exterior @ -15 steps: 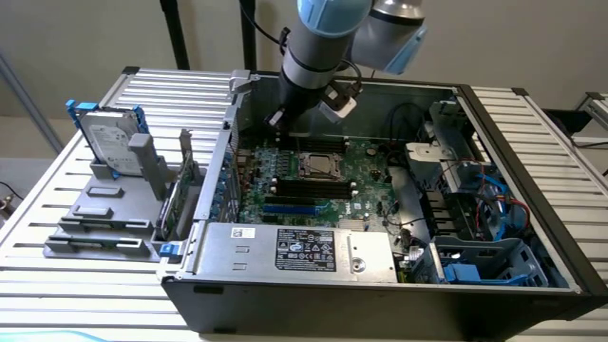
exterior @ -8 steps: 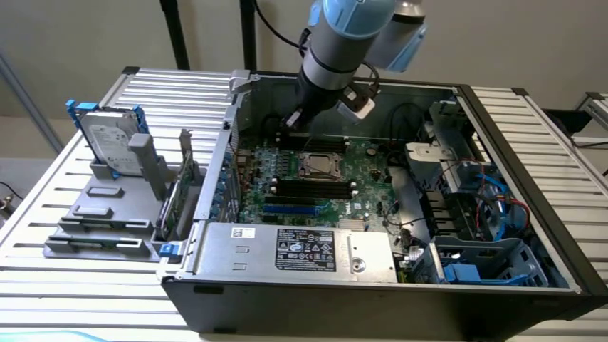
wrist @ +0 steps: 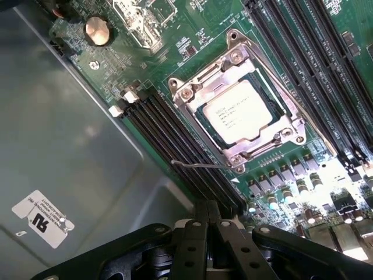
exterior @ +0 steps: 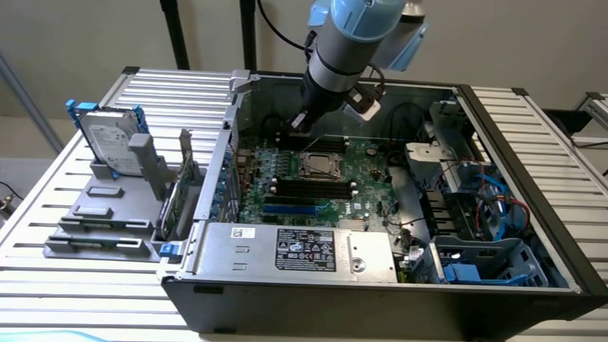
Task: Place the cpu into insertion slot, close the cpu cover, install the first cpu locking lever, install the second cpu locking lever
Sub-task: 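Install the first cpu locking lever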
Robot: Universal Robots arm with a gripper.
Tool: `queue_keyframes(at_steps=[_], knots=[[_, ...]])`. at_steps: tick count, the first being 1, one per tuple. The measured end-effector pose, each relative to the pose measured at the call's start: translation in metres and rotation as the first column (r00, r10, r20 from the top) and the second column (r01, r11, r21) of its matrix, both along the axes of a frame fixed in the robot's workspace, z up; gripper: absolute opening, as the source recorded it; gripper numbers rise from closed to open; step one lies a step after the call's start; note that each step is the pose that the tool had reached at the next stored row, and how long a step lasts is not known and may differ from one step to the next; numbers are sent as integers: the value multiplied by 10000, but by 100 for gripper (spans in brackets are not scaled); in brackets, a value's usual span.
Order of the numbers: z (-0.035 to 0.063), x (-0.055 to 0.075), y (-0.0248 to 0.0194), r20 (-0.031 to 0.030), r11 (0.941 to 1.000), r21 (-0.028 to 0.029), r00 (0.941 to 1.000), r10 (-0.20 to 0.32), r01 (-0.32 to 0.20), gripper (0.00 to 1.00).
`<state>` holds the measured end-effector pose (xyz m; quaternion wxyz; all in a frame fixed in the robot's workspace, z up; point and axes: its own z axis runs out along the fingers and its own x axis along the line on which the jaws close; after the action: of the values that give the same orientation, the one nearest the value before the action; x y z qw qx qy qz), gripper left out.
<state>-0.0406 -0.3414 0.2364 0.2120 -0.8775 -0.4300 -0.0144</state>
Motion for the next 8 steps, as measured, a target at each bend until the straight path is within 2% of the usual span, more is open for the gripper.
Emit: queue_keyframes(at_steps=[4, 8], knots=[[-67, 0, 0, 22, 10000, -1, 10000, 1, -1, 11], [-134, -1, 0, 22, 10000, -27, 10000, 12, -12, 11]])
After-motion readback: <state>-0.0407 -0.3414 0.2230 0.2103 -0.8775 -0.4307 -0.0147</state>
